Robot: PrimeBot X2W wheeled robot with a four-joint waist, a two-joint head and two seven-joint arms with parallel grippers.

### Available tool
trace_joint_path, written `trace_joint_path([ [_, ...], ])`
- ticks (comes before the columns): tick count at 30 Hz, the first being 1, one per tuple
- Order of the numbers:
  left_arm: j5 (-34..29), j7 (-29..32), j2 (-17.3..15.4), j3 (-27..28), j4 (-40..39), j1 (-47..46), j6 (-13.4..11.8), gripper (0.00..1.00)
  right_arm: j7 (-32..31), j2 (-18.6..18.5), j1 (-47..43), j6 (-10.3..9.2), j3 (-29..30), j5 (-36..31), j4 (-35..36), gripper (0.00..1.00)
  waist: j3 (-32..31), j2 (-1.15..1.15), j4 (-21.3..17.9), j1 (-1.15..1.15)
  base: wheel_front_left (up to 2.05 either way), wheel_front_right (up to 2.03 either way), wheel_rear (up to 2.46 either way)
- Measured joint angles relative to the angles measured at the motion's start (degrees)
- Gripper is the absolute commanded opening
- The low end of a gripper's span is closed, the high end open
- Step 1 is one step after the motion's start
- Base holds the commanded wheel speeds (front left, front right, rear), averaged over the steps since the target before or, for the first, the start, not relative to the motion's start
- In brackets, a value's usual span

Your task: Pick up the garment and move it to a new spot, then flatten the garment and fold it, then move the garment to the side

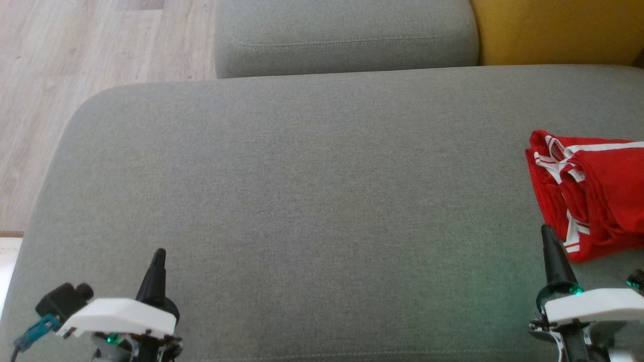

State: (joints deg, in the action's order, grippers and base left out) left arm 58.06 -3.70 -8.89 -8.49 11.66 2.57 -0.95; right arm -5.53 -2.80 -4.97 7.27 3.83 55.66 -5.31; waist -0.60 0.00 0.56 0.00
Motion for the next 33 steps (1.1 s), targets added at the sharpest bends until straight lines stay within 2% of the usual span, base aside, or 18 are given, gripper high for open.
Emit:
trace_joint_path([
  [33,20.6,4.7,2.7,6.0,2.2,-3.2,4.5,0.0,0.1,-0.1,4.4,-0.01,0.9,21.9,-6.1,0.0,0.5,0.0,-0.3,0.0,0.0,0.0,0.0],
])
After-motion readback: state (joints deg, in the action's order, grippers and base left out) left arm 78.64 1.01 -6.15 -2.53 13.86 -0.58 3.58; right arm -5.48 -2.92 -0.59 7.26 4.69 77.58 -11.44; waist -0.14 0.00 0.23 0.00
